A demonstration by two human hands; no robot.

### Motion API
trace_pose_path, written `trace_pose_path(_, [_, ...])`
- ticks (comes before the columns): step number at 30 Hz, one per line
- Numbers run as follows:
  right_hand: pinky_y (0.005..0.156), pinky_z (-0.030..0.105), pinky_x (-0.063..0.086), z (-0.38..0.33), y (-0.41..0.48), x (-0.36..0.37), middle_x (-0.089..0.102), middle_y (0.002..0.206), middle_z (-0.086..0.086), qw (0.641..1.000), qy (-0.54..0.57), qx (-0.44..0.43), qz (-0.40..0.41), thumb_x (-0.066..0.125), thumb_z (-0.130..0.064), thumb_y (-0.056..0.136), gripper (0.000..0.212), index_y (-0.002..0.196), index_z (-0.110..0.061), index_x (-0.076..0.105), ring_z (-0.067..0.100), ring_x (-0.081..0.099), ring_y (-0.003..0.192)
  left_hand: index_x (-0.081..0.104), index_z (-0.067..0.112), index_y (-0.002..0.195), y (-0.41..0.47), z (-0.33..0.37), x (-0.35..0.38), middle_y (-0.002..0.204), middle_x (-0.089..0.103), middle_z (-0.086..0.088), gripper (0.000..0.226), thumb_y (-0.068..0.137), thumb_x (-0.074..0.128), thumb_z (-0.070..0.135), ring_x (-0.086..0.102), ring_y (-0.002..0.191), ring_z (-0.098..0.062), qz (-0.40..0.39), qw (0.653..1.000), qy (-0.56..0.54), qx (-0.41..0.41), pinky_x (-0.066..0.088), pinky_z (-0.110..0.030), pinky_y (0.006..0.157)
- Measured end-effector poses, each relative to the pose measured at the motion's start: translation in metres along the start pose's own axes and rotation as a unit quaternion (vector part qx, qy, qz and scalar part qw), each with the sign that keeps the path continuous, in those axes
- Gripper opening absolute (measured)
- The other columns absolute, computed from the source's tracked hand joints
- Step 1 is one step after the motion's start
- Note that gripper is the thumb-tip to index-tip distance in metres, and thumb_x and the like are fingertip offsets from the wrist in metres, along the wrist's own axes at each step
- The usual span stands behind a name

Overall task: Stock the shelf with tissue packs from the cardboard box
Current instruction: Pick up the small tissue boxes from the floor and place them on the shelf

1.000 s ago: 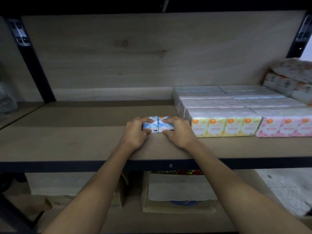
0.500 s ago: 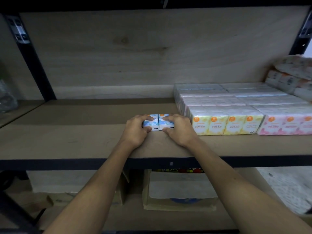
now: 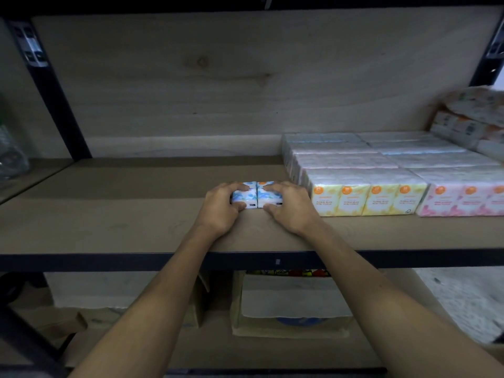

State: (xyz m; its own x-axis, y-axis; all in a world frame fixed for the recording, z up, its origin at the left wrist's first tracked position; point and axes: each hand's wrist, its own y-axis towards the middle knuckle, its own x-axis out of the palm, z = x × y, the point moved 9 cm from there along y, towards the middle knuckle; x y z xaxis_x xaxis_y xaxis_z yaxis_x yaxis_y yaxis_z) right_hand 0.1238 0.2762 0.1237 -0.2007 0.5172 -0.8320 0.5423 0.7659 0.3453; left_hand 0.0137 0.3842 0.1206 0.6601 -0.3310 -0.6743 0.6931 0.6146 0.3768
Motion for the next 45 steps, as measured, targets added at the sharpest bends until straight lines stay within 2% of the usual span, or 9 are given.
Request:
trace_pose_path(7, [0.111, 0.032, 0.035, 0.000, -0.005, 0.000, 0.043, 0.146, 0.007, 1.000, 0.000, 0.006, 0.000, 0.067, -0.027, 0.086, 0.055, 0.138, -0.022, 0.051, 0.021, 0.043, 0.130, 0.065, 0.018, 0.123, -0.003, 0.001, -0.001, 0.140, 0.052, -0.005, 0.041, 0.084, 0.070, 0.008, 0.050, 0.127, -0.021, 0.003, 1.000, -0.005, 0.002, 0.039, -0.038, 0.109])
trace_pose_path(13, [0.113, 0.024, 0.025, -0.003, -0.023, -0.007, 0.041, 0.149, 0.006, 1.000, 0.009, 0.007, 0.001, 0.069, -0.024, 0.085, 0.057, 0.138, -0.019, 0.050, 0.019, 0.039, 0.135, 0.064, 0.019, 0.124, -0.018, 0.005, -0.007, 0.139, 0.053, -0.004, 0.043, 0.083, 0.071, 0.008, 0.053, 0.125, -0.019, 0.018, 0.999, -0.039, -0.007, 0.041, -0.038, 0.109])
trace_pose_path(19, [0.110, 0.018, 0.021, -0.011, -0.059, -0.016, 0.044, 0.148, 0.003, 1.000, 0.012, -0.005, -0.006, 0.065, -0.027, 0.088, 0.049, 0.135, -0.020, 0.054, 0.016, 0.037, 0.137, 0.065, 0.019, 0.121, -0.056, 0.014, -0.014, 0.134, 0.058, -0.002, 0.040, 0.083, 0.073, 0.016, 0.049, 0.127, -0.016, 0.023, 1.000, -0.014, 0.002, 0.032, -0.023, 0.110])
trace_pose_path(24, [0.106, 0.019, 0.026, -0.018, -0.099, -0.017, 0.051, 0.142, 0.002, 0.999, 0.026, -0.012, 0.018, 0.060, -0.026, 0.092, 0.041, 0.132, -0.018, 0.058, 0.015, 0.043, 0.132, 0.065, 0.018, 0.123, -0.094, 0.024, -0.013, 0.135, 0.057, -0.003, 0.038, 0.085, 0.071, 0.020, 0.047, 0.128, -0.015, 0.022, 1.000, -0.010, 0.016, 0.023, -0.009, 0.100])
trace_pose_path(27, [0.109, 0.020, 0.023, -0.024, -0.126, -0.016, 0.054, 0.139, 0.004, 0.999, 0.009, -0.034, 0.037, 0.059, -0.024, 0.092, 0.038, 0.129, -0.017, 0.060, 0.016, 0.044, 0.131, 0.065, 0.021, 0.122, -0.119, 0.027, -0.008, 0.139, 0.055, -0.002, 0.036, 0.087, 0.068, 0.023, 0.045, 0.132, -0.015, 0.025, 0.999, -0.001, 0.034, 0.024, -0.020, 0.111])
trace_pose_path(30, [0.115, 0.034, 0.024, -0.029, -0.156, -0.014, 0.051, 0.142, 0.006, 0.996, -0.017, -0.055, 0.069, 0.059, -0.020, 0.091, 0.037, 0.128, -0.019, 0.060, 0.022, 0.040, 0.135, 0.064, 0.025, 0.124, -0.146, 0.030, -0.001, 0.143, 0.051, 0.000, 0.037, 0.088, 0.066, 0.024, 0.038, 0.137, -0.016, 0.038, 0.997, 0.032, 0.050, 0.013, -0.030, 0.117])
trace_pose_path(33, [0.115, 0.043, 0.028, -0.028, -0.187, -0.004, 0.050, 0.143, 0.008, 0.993, -0.009, -0.069, 0.092, 0.059, -0.015, 0.089, 0.035, 0.124, -0.018, 0.063, 0.027, 0.037, 0.137, 0.064, 0.024, 0.124, -0.178, 0.028, 0.007, 0.149, 0.043, -0.001, 0.034, 0.090, 0.065, 0.023, 0.028, 0.143, -0.019, 0.055, 0.997, 0.007, 0.061, 0.016, -0.037, 0.120])
trace_pose_path(37, [0.115, 0.042, 0.029, -0.014, -0.223, 0.033, 0.050, 0.143, 0.009, 0.998, 0.018, -0.053, 0.040, 0.060, -0.010, 0.087, 0.037, 0.123, -0.015, 0.064, 0.028, 0.039, 0.136, 0.061, 0.025, 0.127, -0.218, 0.007, 0.035, 0.151, 0.039, 0.001, 0.034, 0.093, 0.061, 0.025, 0.030, 0.141, -0.017, 0.026, 0.999, -0.011, 0.031, 0.023, -0.033, 0.117])
trace_pose_path(45, [0.113, 0.032, 0.031, 0.054, -0.289, 0.154, 0.044, 0.147, 0.006, 0.985, 0.016, 0.068, -0.157, 0.060, -0.014, 0.087, 0.047, 0.134, -0.016, 0.055, 0.025, 0.037, 0.137, 0.059, 0.020, 0.130, -0.287, -0.072, 0.131, 0.149, 0.042, -0.004, 0.040, 0.090, 0.064, 0.022, 0.038, 0.137, -0.021, -0.124, 0.989, 0.005, -0.084, 0.028, -0.030, 0.114])
